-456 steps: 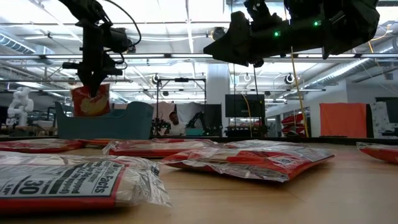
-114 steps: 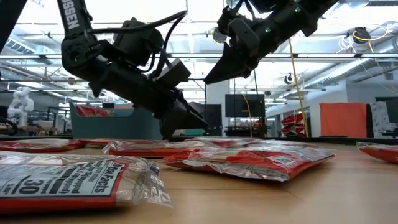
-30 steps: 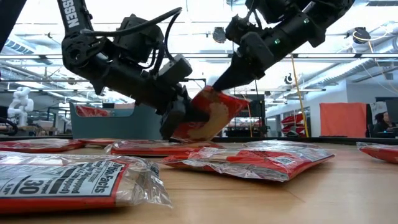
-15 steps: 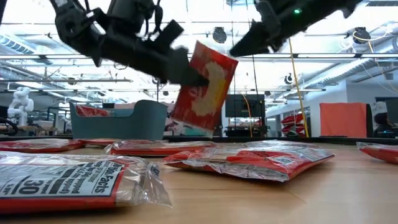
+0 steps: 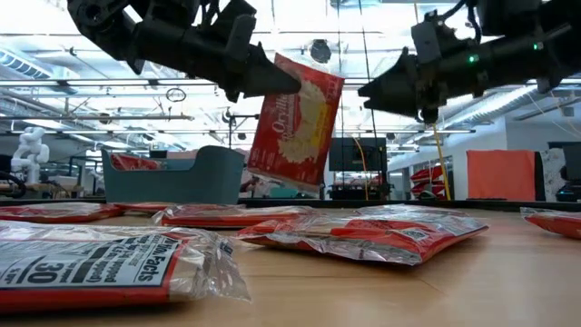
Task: Sort popcorn bags into baskets
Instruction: Put the red popcorn bag into the blue bin
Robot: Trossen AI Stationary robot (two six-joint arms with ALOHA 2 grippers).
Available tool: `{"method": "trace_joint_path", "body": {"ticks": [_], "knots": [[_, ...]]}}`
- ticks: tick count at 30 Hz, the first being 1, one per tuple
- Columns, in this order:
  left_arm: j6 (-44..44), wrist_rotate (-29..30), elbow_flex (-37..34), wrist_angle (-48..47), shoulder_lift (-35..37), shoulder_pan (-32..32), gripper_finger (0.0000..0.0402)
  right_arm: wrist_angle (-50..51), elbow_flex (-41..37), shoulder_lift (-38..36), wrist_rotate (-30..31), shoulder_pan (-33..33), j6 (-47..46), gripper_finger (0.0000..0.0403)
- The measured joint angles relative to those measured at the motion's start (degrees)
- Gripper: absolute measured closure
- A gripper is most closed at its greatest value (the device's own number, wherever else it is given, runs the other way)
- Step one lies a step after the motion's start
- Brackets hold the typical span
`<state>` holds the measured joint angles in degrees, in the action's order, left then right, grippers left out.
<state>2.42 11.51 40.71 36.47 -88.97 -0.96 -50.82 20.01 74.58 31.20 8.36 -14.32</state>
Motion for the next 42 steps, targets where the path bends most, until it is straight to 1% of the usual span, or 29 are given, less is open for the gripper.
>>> {"method": "trace_joint_path", "body": {"ticks": [4, 6, 9, 12, 15, 18, 21, 28, 30, 31, 34, 36, 38, 42], "knots": [[-0.5, -0.5, 0.0, 0.1, 0.0, 0.1, 0.0378, -3.1, 0.0, 4.4, -4.1, -0.3, -1.7, 0.0220], [-0.7, -2.5, 0.0, 2.9, 0.0, 0.1, 0.0377, -6.2, 0.4, 7.3, -6.8, -0.5, -2.3, 0.0220], [-0.7, -6.6, 0.0, 6.6, 0.0, 0.1, 0.0363, -11.7, 2.2, 11.7, -10.8, -0.9, -2.2, 0.0219], [-0.5, -8.9, 0.0, 7.1, 0.0, 0.1, 0.0358, -13.9, 4.7, 14.8, -11.7, -0.9, 0.4, 0.0219], [0.0, -9.0, 0.0, 7.1, 0.0, 0.1, 0.0355, -13.9, 7.1, 16.9, -12.4, -0.9, 3.3, 0.0219], [-0.1, -9.0, 0.0, 7.2, 0.0, 0.1, 0.0354, -14.1, 8.8, 18.2, -14.9, -1.0, 5.1, 0.0225], [0.3, -9.2, 0.0, 7.2, 0.0, 0.1, 0.0352, -14.2, 9.3, 18.6, -16.2, -1.3, 5.2, 0.0251], [4.1, -9.6, 0.0, 9.0, 0.0, 0.0, 0.0351, -14.6, 9.3, 18.6, -20.9, -2.4, 7.0, 0.0358], [3.6, -10.2, 0.0, 9.2, 0.0, -0.3, 0.0350, -14.6, 9.3, 18.6, -20.9, -2.5, 7.1, 0.0381], [2.8, -11.4, 0.0, 9.3, 0.2, -0.3, 0.0346, -14.8, 9.3, 18.6, -21.0, -2.7, 7.5, 0.0387], [-1.8, -14.2, 0.0, 8.8, 1.7, 0.2, 0.0319, -15.0, 9.3, 18.6, -21.2, -3.0, 8.0, 0.0387], [-4.8, -16.0, 0.0, 4.2, 3.8, 0.7, 0.0291, -15.0, 9.2, 18.6, -21.2, -3.4, 8.0, 0.0375], [-6.9, -16.2, 0.0, -0.4, 6.0, 1.0, 0.0261, -15.7, 9.2, 18.6, -21.2, -3.8, 8.0, 0.0362], [-9.5, -16.0, 0.0, -11.4, 10.8, 2.0, 0.0211, -16.3, 9.2, 18.6, -21.2, -4.9, 8.2, 0.0362]]}}
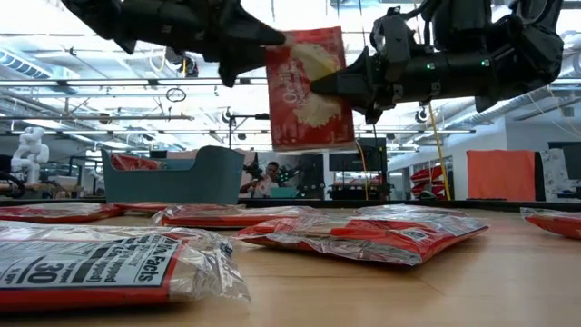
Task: Sort popcorn bags into baskets
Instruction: Put the red popcorn bag into the blue bin
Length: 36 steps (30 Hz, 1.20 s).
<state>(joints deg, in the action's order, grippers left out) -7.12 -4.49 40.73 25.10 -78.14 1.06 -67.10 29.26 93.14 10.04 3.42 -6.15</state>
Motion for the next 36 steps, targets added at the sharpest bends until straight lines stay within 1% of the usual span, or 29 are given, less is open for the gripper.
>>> {"method": "trace_joint_path", "body": {"ticks": [3, 6, 10, 13, 17, 19, 24, 28, 33, 36], "knots": [[-0.3, 0.1, 0.0, -5.5, 1.5, 0.4, 0.0185, -0.6, 0.0, 0.0, -1.1, -1.0, 0.0, 0.0376], [-1.0, 0.7, 0.0, -7.0, 1.4, 0.5, 0.0170, -1.8, 0.0, 0.0, -3.1, -1.8, -0.2, 0.0387], [-1.1, 3.0, 0.0, -8.6, 1.4, 0.5, 0.0166, -2.0, 0.0, 0.0, -3.1, -2.0, -0.6, 0.0387], [-2.2, 3.9, 0.0, -8.7, 1.4, 0.5, 0.0172, -3.6, 0.0, 0.0, -3.0, -2.0, -0.7, 0.0383], [-2.4, 5.3, 0.0, -6.2, 0.9, 0.3, 0.0187, -9.0, 0.0, 0.0, -3.0, -2.0, -0.5, 0.0384], [-1.8, 5.8, 0.0, -4.6, 0.5, 0.1, 0.0195, -11.6, 0.0, 0.0, -4.1, -2.0, -0.3, 0.0384], [1.1, 6.1, 0.0, 5.1, 0.6, -0.7, 0.0210, -15.3, 0.0, 0.0, -4.9, -1.9, -0.9, 0.0384], [1.4, 6.0, 0.0, 10.8, 0.6, -0.8, 0.0212, -18.6, 0.0, 0.0, -4.9, -1.8, -0.3, 0.0384], [1.4, 6.0, 0.0, 13.4, 0.6, -0.8, 0.0210, -19.7, 0.0, 0.0, -4.3, -1.8, 0.9, 0.0384], [1.3, 6.0, 0.0, 13.8, 0.5, -0.8, 0.0218, -19.7, 0.0, 0.0, -4.3, -1.8, 0.9, 0.0384]]}}
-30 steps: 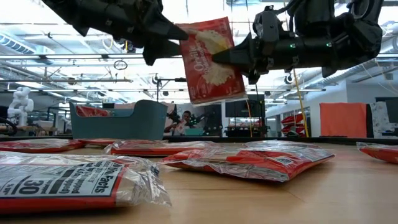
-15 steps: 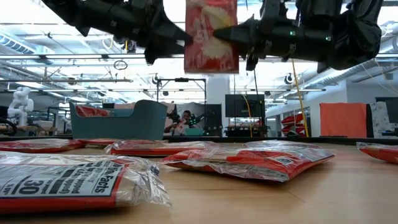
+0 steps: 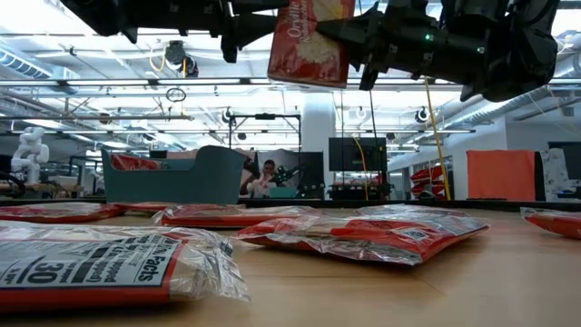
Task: Sort popcorn bags into baskets
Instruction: Put the red popcorn bag into the blue bin
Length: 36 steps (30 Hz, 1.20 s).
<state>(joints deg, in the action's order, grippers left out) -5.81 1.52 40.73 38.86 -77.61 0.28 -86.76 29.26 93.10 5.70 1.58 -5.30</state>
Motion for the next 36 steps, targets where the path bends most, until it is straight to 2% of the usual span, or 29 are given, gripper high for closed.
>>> {"method": "trace_joint_path", "body": {"ticks": [6, 11, 20, 24, 36], "knots": [[-1.8, -2.0, 0.0, -0.1, -0.1, 0.0, 0.0242, -0.3, 0.0, 0.0, 0.0, 0.0, 0.0, 0.0384], [-2.3, -2.0, 0.0, 1.3, -3.3, 0.0, 0.0249, -0.2, 0.0, 0.0, 0.0, 0.0, 0.5, 0.0384], [-3.5, -2.3, 0.0, 6.1, -6.2, 0.4, 0.0201, 0.0, 0.0, 0.0, 0.0, 0.0, -0.3, 0.0385], [-3.6, -3.9, 0.0, 7.5, -6.2, 0.5, 0.0195, 0.5, 0.0, 0.0, 0.0, 0.0, -0.9, 0.0385], [-1.8, -6.0, 0.0, 6.5, -6.2, 1.3, 0.0287, 2.1, 0.0, 0.0, 0.0, 0.0, 1.3, 0.0381]]}}
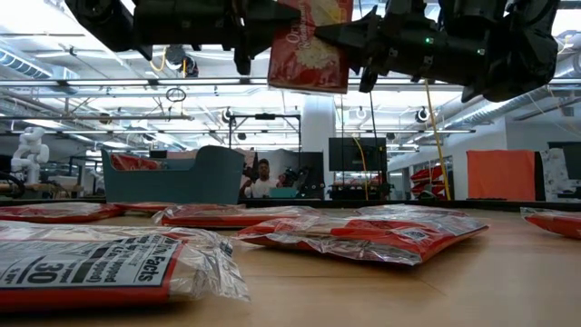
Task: Sort popcorn bags into baskets
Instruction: Put the red popcorn bag into the blue bin
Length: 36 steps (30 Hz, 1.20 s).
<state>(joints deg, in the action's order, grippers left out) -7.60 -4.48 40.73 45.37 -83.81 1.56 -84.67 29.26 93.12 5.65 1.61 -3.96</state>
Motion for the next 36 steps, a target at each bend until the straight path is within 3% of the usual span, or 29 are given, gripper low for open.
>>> {"method": "trace_joint_path", "body": {"ticks": [11, 14, 21, 26, 31, 34, 36], "knots": [[-0.4, 0.0, 0.0, -1.4, 0.2, 0.1, 0.0374, 0.4, 0.0, 0.0, -0.2, 0.0, 0.4, 0.0379], [-1.7, 0.0, 0.0, -1.9, 1.3, 0.2, 0.0380, -0.2, 0.2, 0.0, 0.1, 0.0, 0.6, 0.0375], [-4.7, -0.6, 0.0, -6.5, 5.9, 2.0, 0.0373, -0.7, 0.0, -0.7, 1.8, 0.0, 1.9, 0.0308], [-6.7, -1.3, 0.0, -14.3, 12.3, 3.7, 0.0373, 6.1, -0.7, -3.7, 5.7, -0.1, 1.8, 0.0248], [-8.0, -1.5, 0.0, -24.2, 21.0, 6.1, 0.0372, 10.2, -2.5, -4.9, 8.0, 0.0, -0.1, 0.0214], [-9.3, -1.3, 0.4, -32.7, 26.7, 9.0, 0.0372, 10.4, -4.8, -4.9, 7.7, 0.1, -3.2, 0.0205], [-10.8, 0.1, 2.2, -43.7, 30.0, 11.8, 0.0372, 10.4, -6.2, -4.9, 6.9, 0.7, -4.2, 0.0202]]}}
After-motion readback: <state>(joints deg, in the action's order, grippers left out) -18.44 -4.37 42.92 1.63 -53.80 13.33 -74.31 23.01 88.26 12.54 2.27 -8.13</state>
